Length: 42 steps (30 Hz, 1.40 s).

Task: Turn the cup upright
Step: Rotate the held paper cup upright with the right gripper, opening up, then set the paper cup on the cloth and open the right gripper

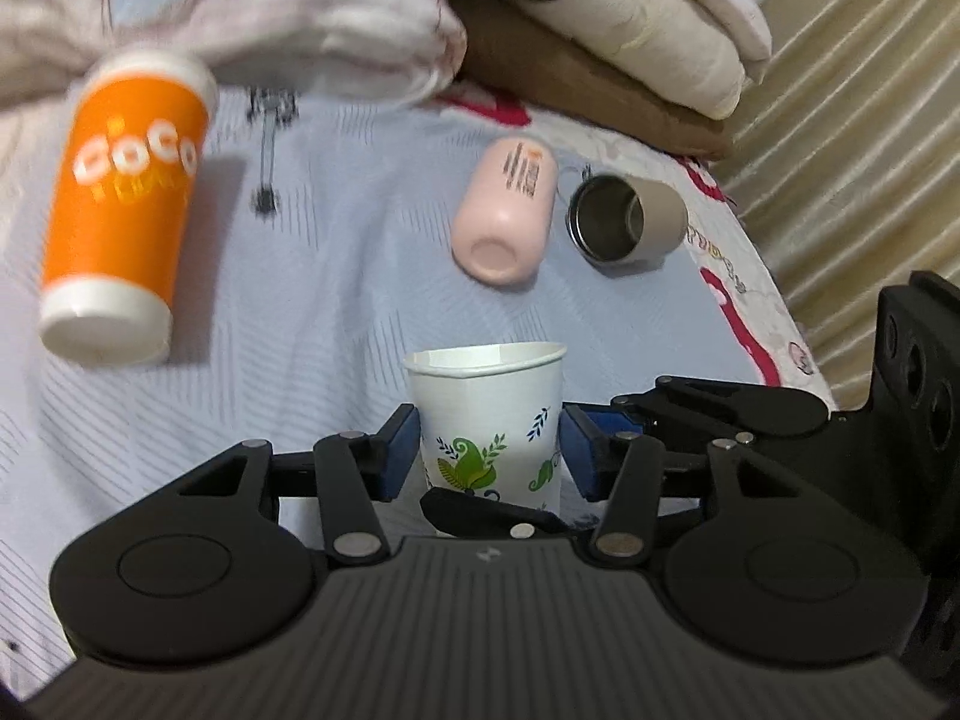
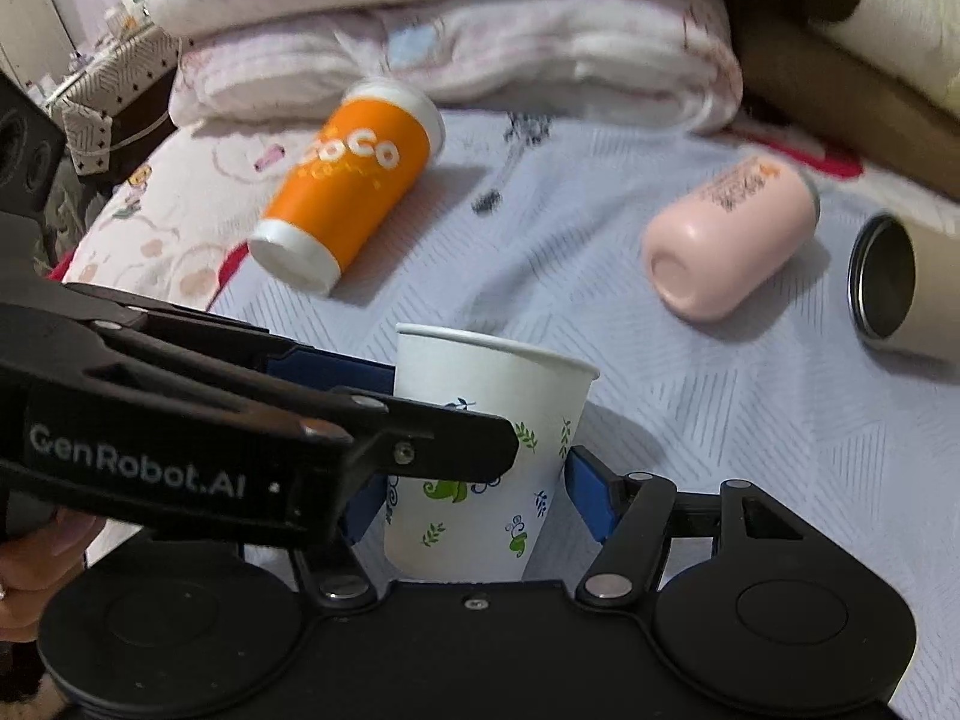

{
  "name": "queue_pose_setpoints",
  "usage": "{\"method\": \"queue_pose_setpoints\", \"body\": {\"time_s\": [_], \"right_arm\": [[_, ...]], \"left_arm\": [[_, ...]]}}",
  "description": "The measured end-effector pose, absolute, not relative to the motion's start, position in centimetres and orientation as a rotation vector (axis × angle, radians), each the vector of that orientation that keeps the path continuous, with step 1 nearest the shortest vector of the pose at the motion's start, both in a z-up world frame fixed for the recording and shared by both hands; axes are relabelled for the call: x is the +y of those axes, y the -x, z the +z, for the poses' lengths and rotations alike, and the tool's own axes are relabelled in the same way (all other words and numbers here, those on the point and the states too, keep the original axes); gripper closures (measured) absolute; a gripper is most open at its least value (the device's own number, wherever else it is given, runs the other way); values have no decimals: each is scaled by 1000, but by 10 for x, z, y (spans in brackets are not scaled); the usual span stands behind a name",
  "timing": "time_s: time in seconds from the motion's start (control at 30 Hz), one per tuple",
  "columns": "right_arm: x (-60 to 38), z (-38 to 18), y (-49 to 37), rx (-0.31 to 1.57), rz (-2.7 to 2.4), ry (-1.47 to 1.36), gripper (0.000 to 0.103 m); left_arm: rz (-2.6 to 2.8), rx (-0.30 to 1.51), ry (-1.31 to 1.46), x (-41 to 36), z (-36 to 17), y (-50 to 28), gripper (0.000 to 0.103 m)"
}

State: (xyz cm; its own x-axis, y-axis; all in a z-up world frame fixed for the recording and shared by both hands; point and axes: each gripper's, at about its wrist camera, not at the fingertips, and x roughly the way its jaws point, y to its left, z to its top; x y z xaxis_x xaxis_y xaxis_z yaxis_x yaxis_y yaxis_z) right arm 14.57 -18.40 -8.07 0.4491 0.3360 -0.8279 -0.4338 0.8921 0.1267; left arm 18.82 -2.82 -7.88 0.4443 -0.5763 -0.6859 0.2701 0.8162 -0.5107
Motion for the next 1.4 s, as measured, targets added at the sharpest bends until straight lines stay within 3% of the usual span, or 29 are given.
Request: {"method": "queue_pose_setpoints", "body": {"time_s": [0.17,0.6,0.9,1.07,1.2,1.4], "right_arm": [[-185,-79,-143,826,519,64,34],[-173,-105,-135,416,489,339,34],[-189,-120,-139,402,461,290,34],[-190,-122,-134,409,452,279,35],[-192,-122,-131,426,435,269,18],[-202,-121,-126,455,427,230,17]], "left_arm": [[-520,861,280,-19,-69,-181,53],[-520,658,142,-35,-77,-168,53],[-523,628,65,-57,-85,-159,54],[-515,689,103,-55,-88,-161,48],[-471,697,67,-53,-88,-157,46],[-437,740,118,-43,-84,-142,41]]}}
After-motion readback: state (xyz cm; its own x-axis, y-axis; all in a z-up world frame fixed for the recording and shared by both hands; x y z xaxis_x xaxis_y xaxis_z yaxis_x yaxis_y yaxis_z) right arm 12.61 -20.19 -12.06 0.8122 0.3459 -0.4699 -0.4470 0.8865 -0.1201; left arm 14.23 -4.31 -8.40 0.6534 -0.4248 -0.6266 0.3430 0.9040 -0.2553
